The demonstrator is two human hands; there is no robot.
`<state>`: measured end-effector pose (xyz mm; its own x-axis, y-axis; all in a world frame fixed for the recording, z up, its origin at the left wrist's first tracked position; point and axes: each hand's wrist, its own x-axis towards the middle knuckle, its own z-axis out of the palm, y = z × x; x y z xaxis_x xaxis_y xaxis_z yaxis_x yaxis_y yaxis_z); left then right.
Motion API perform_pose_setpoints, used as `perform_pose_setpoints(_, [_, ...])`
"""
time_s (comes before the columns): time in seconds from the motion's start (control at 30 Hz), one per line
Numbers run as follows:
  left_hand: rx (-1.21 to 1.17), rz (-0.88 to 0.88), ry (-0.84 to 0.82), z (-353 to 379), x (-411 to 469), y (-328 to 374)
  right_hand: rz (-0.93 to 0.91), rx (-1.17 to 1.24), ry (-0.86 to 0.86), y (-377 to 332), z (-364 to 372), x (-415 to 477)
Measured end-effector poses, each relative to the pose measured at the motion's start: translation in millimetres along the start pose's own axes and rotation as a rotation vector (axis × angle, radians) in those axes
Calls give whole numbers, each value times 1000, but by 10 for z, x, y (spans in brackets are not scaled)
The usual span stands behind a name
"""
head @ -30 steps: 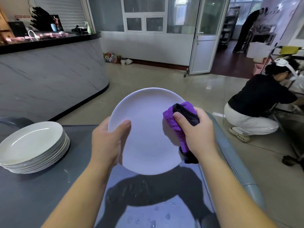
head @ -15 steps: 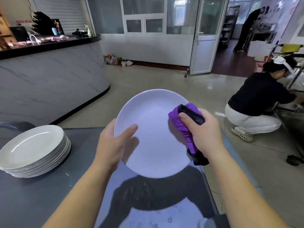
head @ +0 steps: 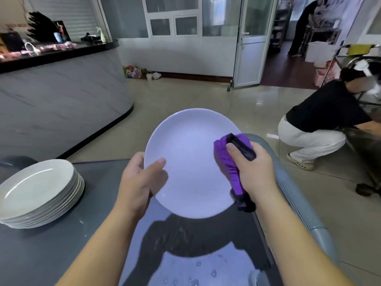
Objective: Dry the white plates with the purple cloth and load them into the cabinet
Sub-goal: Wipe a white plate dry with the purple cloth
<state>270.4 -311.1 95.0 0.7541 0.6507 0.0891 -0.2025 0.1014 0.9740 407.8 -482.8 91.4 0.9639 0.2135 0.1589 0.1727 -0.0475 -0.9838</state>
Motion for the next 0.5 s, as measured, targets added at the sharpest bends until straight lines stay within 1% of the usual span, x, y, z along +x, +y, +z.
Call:
perform_pose_setpoints(0.07, [108,64,14,12,26,41,-76,-100,-114,-86,-57,28])
perform_pose_setpoints(0.1, [137,92,59,48,28,61,-80,-108,-120,-95,-55,16])
perform_pose_setpoints(0.13, [135,104,113,94,30,76,-71,-85,-78,-85,-30,-5])
perform_pose_setpoints(0.2, [77,122,201,189,19,74,2,26,100,6,102,-96])
perform_pose_setpoints(0.27, [-30,139,264,285,0,56,147,168,233,122,311,-258])
perform_pose_setpoints(0.33, [-106,123,288,327,-8,20,287,274,237,216,481,-405])
perform_pose_setpoints(0.37, [-113,100,278,321,-9,10,315,293,222,252,505,-420])
perform_pose_setpoints(0.4, [-90,75,245,281,0,-14,306,282,211,268,486,-392])
perform_pose_setpoints(0.47, [-50,8,131,146,30,-52,214,198,196,272,354,-263])
perform_pose_setpoints(0.5, [-59,-27,43,84,39,-63,155,157,173,255,277,-190])
